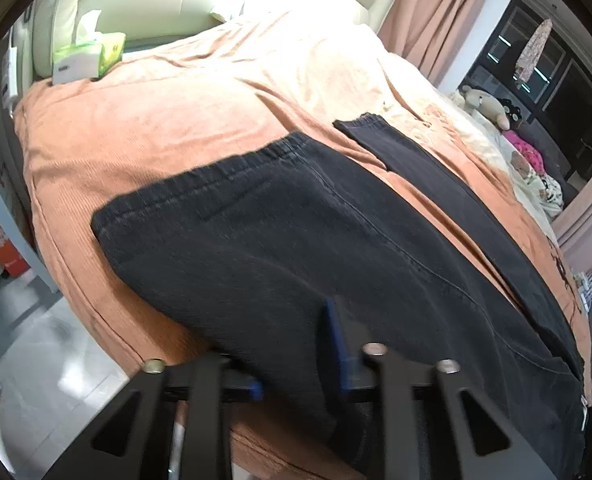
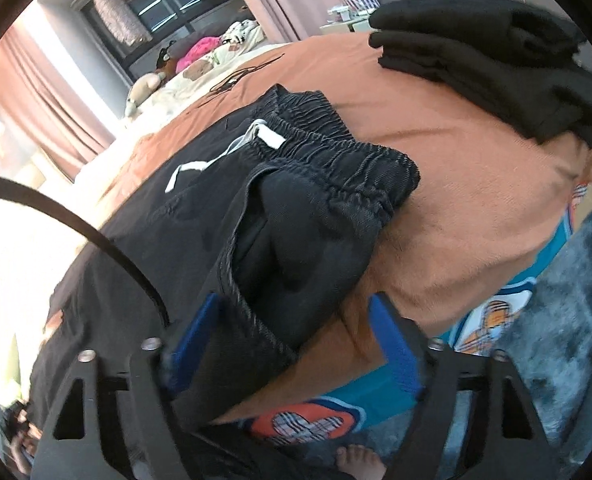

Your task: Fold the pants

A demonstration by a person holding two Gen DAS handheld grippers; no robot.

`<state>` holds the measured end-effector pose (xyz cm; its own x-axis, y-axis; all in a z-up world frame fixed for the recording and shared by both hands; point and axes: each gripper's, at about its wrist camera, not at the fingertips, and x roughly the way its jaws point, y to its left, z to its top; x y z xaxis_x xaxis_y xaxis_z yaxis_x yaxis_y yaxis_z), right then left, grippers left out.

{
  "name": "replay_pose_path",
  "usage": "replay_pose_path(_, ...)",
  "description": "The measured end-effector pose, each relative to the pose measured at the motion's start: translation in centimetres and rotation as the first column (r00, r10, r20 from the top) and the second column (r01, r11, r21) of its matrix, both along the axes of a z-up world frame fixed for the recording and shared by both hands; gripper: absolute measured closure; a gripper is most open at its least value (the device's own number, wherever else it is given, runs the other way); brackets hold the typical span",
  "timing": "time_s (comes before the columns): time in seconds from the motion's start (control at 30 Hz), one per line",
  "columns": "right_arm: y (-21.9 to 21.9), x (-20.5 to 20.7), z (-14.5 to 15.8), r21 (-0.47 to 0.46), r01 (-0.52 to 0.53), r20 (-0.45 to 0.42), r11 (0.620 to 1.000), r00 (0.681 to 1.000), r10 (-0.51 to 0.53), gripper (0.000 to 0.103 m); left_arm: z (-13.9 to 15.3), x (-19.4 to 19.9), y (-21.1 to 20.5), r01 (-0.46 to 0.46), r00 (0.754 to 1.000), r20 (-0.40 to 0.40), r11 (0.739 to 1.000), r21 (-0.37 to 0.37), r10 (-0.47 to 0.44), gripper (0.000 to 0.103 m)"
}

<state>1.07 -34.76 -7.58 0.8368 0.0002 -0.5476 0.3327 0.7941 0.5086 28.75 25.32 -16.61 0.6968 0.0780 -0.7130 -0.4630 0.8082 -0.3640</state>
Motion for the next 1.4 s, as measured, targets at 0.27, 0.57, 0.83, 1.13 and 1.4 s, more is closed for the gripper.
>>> replay_pose_path(0.27,-4.6,2.1,-0.4,0.129,0.03,0.018,0.991,0.999,-0.033,0.096,2.4,-0.4,-0.4,-0.013,0.999,0.044,1.0,0.025,0.012,0.098)
replay_pose_path(0.57,-5.0,0.3,4.3,0.063,-0.001,0.061,0.998,0.998,-0.003,0.1,9.2,-0.5,-1.6,0.027,0.989,0.144,0.994,0.106,-0.042,0.098)
replay_pose_path(0.83,-6.1,2.0,7.0,0.043,-0.059,0.143,0.997,0.988,0.052,0.1,15.3,1.8,-3.7,0.014,0.985,0.163,0.976,0.219,-0.051,0.098)
replay_pose_path(1.13,-8.2,5.0,8.5,0.01,-0.112,0.217,0.994,0.97,0.107,0.1,19.5,4.4,-5.5,-0.005,0.989,0.141,0.954,0.299,-0.039,0.098)
replay_pose_path(1.4,-8.9,7.8,8.9,-0.028,-0.128,0.249,0.991,0.96,0.131,0.1,21.3,7.2,-5.8,-0.008,0.99,0.136,0.951,0.309,-0.036,0.099)
